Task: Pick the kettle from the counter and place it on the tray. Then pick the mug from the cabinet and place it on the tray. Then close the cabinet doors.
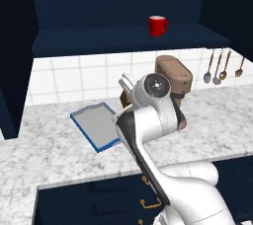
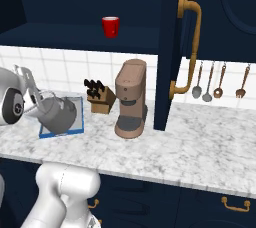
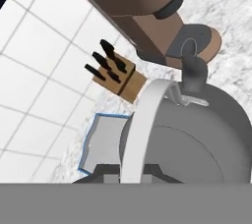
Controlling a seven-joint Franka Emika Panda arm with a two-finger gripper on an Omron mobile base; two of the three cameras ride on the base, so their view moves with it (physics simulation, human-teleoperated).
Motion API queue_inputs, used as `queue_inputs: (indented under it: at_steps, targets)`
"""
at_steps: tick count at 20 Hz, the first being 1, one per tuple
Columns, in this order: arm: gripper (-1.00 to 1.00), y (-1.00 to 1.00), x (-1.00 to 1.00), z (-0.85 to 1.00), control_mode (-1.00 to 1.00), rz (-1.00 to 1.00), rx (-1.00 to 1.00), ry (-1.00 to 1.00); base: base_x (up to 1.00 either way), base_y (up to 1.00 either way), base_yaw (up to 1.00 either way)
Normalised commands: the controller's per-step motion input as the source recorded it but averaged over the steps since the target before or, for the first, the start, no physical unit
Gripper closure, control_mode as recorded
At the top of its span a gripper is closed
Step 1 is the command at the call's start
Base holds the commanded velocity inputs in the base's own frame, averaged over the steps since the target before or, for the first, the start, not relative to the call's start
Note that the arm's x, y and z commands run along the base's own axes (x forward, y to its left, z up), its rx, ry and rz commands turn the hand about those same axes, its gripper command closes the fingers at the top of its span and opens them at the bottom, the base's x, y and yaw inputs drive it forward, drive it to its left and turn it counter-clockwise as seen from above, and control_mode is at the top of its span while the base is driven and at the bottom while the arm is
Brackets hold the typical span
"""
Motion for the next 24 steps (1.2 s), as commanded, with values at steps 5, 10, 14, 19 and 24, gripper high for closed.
queue_inputs:
  at_steps: [5,10,14,19,24]
  targets:
    - [1.00,0.37,0.12,0.00,-1.00,0.03,-0.05,0.05,0.00,0.00,0.00]
    - [1.00,0.34,0.16,-0.07,-1.00,0.02,-0.04,0.06,0.00,0.00,0.00]
    - [1.00,0.29,0.15,-0.09,-1.00,0.03,-0.04,0.06,0.00,0.00,0.00]
    - [1.00,0.22,0.18,-0.02,-1.00,0.02,0.00,0.01,0.00,0.00,0.00]
    - [1.00,0.16,0.46,-0.17,-1.00,0.07,0.00,0.03,0.00,0.00,0.00]
